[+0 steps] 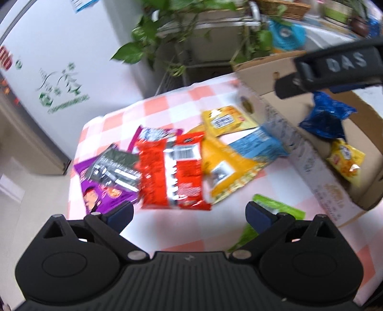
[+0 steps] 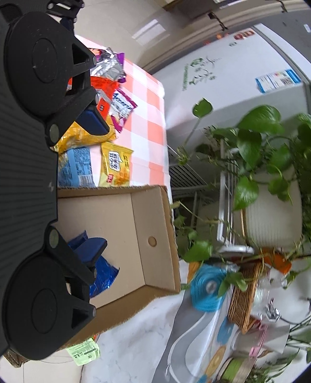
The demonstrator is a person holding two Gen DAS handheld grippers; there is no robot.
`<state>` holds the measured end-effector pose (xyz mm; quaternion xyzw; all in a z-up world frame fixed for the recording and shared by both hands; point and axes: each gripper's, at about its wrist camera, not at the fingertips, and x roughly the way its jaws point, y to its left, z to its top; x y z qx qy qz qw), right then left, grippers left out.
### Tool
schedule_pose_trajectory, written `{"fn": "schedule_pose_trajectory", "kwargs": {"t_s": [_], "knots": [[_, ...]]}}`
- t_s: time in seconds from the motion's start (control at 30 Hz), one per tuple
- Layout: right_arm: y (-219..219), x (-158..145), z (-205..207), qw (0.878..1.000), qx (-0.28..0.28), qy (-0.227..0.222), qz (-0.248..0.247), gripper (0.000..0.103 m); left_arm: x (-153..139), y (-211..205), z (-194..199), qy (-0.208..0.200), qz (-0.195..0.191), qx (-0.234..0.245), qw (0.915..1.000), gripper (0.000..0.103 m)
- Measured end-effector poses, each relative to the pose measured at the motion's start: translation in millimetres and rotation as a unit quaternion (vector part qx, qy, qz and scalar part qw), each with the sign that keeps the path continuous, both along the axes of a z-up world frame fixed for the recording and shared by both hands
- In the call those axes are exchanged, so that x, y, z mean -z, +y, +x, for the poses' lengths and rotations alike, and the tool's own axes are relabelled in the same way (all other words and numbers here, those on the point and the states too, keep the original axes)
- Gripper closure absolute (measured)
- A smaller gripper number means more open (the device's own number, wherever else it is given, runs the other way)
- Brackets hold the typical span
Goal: Organize snacks
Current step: 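Move the left tool back over the red snack bag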
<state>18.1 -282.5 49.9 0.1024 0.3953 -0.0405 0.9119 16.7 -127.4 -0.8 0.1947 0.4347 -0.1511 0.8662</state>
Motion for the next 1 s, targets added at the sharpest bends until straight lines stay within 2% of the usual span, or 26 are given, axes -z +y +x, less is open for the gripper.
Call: {"fn": "schedule_pose_trajectory", "kwargs": {"t_s": [0.43,0.63,1.0], "knots": [[34.8,10.3,0.3,0.998,-0.054,0.014,-0.009,0.007,-2.0,56.3,27.2,0.002,-0.03,-0.082,0.9961,0.003],[47.7,16.9,-2.4,0.996,-0.082,0.022,-0.005,0.007,-3.8,75.1,35.6,-0.009,-0.035,-0.103,0.994,0.003],[71.5,32.6,-13.0,0.989,-0.139,0.057,0.011,0.007,0.6,97.3,55.7,-0.007,-0.083,-0.138,0.9869,0.004]]}}
